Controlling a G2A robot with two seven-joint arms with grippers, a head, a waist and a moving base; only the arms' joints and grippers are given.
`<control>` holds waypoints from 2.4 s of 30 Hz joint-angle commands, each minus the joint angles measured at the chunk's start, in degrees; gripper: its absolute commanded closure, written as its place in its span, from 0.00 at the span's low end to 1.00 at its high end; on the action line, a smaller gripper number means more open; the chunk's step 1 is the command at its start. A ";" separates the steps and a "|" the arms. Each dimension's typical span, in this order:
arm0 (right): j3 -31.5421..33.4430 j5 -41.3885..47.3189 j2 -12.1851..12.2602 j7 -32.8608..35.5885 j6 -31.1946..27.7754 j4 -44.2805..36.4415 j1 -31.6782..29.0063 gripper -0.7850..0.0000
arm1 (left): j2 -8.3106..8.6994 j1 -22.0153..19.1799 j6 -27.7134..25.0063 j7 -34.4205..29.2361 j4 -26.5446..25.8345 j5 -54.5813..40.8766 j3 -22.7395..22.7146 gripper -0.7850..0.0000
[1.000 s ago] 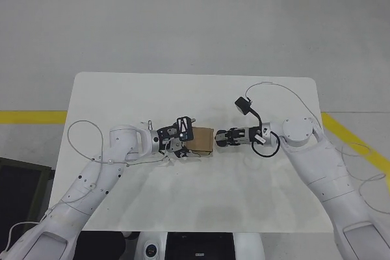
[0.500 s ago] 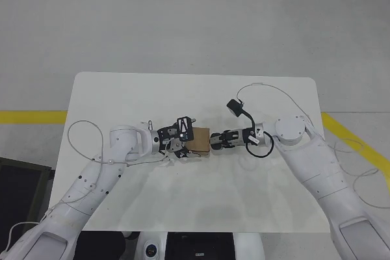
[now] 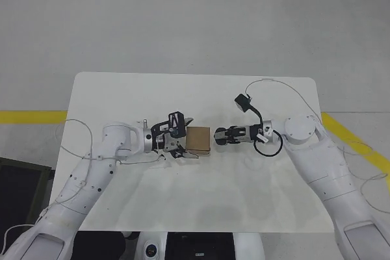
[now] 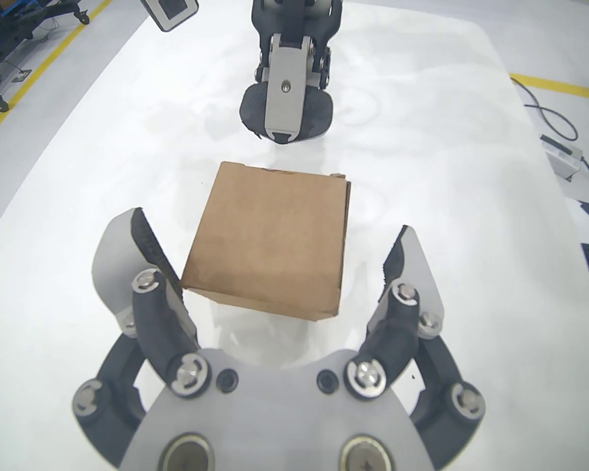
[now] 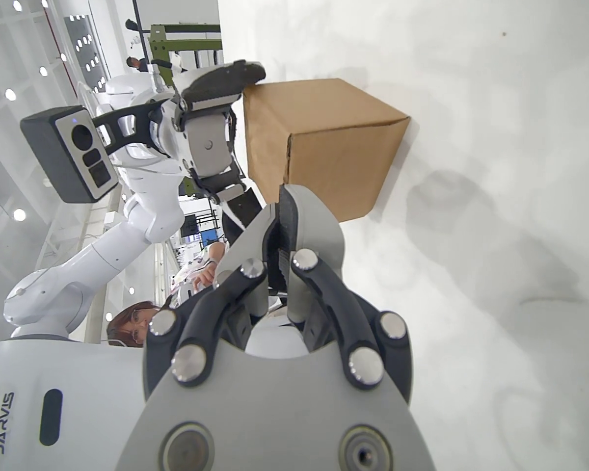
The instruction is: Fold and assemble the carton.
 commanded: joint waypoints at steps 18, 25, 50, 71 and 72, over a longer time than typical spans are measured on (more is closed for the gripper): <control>10.26 -7.10 1.74 -18.83 -26.58 -2.28 -1.54 0.00 | 1.39 0.18 11.55 -6.77 -0.21 -9.81 -9.65 0.00; 13.74 -15.00 2.62 -23.70 -31.40 -2.48 -0.30 0.00 | 1.81 -2.70 14.05 -9.10 3.20 -12.21 -13.12 0.00; 18.27 -27.80 4.01 -31.75 -29.52 -5.74 2.20 0.00 | 2.98 -4.19 15.87 -10.37 4.79 -10.88 -17.72 0.00; 18.27 -27.80 4.01 -31.75 -29.52 -5.74 2.20 0.00 | 2.98 -4.19 15.87 -10.37 4.79 -10.87 -17.72 0.00; 18.27 -27.80 4.01 -31.75 -29.52 -5.74 2.20 0.00 | 2.98 -4.19 15.87 -10.37 4.79 -10.87 -17.72 0.00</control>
